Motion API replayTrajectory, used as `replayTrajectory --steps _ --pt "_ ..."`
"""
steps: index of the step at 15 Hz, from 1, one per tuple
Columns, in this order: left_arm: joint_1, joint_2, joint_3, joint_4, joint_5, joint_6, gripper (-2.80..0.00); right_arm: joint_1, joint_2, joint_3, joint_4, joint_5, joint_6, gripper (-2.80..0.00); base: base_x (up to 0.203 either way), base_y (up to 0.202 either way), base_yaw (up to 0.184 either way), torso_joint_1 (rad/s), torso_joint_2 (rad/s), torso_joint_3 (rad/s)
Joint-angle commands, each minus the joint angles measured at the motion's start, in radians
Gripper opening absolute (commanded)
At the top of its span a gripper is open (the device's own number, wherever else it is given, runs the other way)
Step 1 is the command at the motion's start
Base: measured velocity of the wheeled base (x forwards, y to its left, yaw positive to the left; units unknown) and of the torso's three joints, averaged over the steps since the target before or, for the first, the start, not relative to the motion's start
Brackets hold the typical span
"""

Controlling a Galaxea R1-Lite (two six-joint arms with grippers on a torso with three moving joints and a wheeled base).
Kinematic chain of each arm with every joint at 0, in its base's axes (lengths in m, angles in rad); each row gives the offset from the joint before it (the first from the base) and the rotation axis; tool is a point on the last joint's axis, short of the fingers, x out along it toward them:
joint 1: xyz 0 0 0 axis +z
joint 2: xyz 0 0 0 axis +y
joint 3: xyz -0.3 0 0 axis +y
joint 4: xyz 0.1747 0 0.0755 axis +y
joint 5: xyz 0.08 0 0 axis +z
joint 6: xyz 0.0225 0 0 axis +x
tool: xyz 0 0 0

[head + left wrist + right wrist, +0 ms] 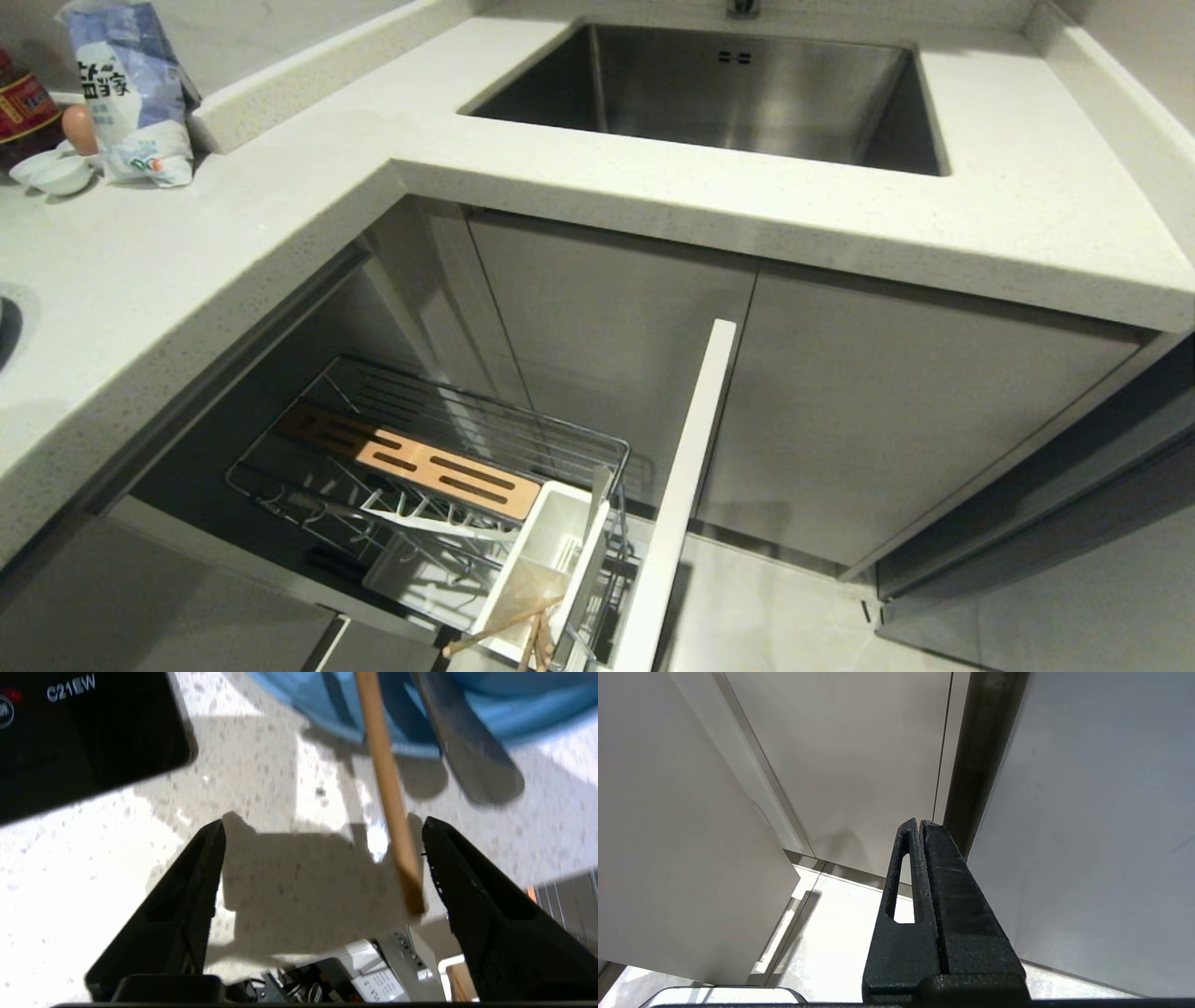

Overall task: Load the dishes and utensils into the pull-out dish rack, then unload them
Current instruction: Take the chopsticks out of the cupboard

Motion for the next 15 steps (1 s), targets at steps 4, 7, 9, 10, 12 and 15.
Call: replayTrajectory --steps 4,7,9,10,12,15 --pt "-0.107 -0.1 -0.018 0.012 0.015 -0.007 0.0 0.001 -0.001 0.023 -0.001 0.0 0.0 -2.8 0.0 0.0 0.0 0.0 0.0 0.0" --pt "-0.169 -0.162 -0.076 0.009 0.06 -0.002 -2.8 0.001 -0.001 0.023 -0.001 0.0 0.0 -2.8 0.0 0.0 0.0 0.0 0.0 0.0" --pt "-0.223 -0.198 -0.105 0.007 0.065 0.0 -2.8 0.001 -0.001 0.023 -0.001 0.0 0.0 -2.8 0.0 0.0 0.0 0.0 0.0 0.0" --pt "-0.251 -0.216 -0.133 0.002 0.075 0.0 -2.8 0.001 -0.001 0.023 -0.001 0.0 0.0 -2.8 0.0 0.0 0.0 0.0 0.0 0.0" --pt "-0.3 -0.228 -0.215 -0.052 0.077 0.045 -2.8 0.001 -0.001 0.023 -0.001 0.0 0.0 -2.8 0.0 0.0 0.0 0.0 0.0 0.0" --pt "-0.437 -0.18 -0.316 -0.282 0.033 0.208 -2.8 0.001 -0.001 0.023 -0.001 0.0 0.0 -2.8 0.0 0.0 0.0 0.0 0.0 0.0"
